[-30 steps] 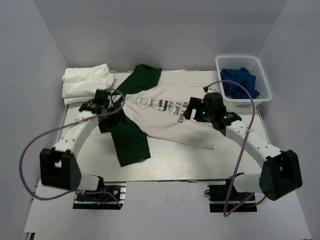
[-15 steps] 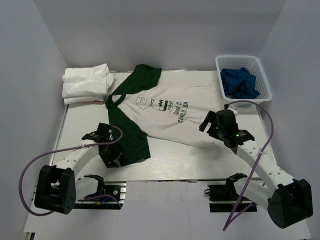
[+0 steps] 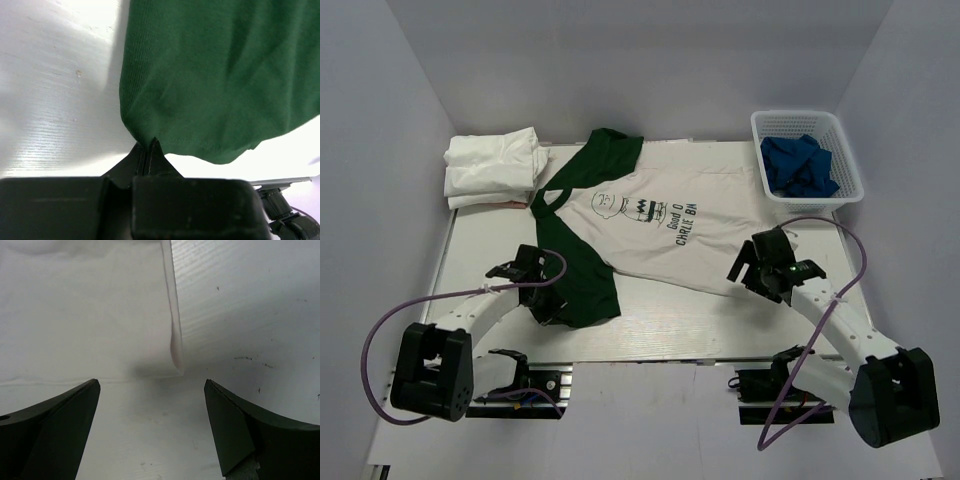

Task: Fold and stack the t-shirts
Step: Grap the side of the flattened tshirt closest away from the robot with both arms

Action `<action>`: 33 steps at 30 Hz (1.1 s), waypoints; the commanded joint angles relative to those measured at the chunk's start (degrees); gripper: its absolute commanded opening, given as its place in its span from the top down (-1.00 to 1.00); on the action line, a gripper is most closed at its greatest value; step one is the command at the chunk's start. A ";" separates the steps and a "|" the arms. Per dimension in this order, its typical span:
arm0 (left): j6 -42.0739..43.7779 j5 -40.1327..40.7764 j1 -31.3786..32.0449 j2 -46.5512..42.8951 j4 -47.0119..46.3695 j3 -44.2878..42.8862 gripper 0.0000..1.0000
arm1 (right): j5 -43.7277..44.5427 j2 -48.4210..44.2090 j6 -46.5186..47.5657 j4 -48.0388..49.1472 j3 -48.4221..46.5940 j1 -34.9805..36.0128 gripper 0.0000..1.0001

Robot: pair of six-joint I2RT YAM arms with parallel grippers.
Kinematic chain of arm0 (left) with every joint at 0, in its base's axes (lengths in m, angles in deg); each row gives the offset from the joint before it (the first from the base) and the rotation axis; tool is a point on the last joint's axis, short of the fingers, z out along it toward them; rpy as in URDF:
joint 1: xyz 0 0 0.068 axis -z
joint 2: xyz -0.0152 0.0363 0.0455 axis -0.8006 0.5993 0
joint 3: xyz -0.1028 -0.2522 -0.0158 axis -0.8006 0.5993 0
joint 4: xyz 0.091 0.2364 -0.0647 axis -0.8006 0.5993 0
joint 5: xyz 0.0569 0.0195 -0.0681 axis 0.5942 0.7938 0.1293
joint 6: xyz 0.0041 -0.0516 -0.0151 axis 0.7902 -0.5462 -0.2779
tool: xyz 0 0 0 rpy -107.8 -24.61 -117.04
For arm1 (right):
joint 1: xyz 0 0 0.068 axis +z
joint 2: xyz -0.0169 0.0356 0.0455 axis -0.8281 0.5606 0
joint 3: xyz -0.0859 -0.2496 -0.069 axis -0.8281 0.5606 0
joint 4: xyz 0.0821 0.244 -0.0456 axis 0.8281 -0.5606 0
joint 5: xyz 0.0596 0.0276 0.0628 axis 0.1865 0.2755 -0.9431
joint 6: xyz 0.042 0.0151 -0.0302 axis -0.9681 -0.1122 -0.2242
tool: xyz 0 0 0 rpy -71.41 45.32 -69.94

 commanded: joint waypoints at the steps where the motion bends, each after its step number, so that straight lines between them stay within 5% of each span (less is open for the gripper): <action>1: 1.42 -1.72 0.21 -3.02 1.69 0.58 1.00 | -2.79 2.57 0.53 -1.80 1.31 -0.70 -0.81; 9: 1.43 -2.43 0.21 -6.63 5.73 1.72 1.00 | -9.05 9.88 0.70 0.05 1.75 -1.58 -0.70; 22: 0.81 -7.96 0.21 -16.46 17.25 2.24 1.00 | -4.22 12.78 -2.46 5.59 4.21 -3.69 -0.51; 24: 0.81 -8.67 0.21 -17.79 18.57 2.25 1.00 | -4.31 12.96 -2.46 6.02 4.48 -3.87 -0.36; 29: 1.34 -10.51 0.21 -19.03 22.79 1.11 1.00 | -3.69 11.03 -3.17 2.96 4.74 -4.57 0.46; 33: 1.96 -14.46 0.21 -21.30 26.47 -0.03 1.00 | -3.87 5.15 -2.29 -6.25 3.78 -4.57 0.65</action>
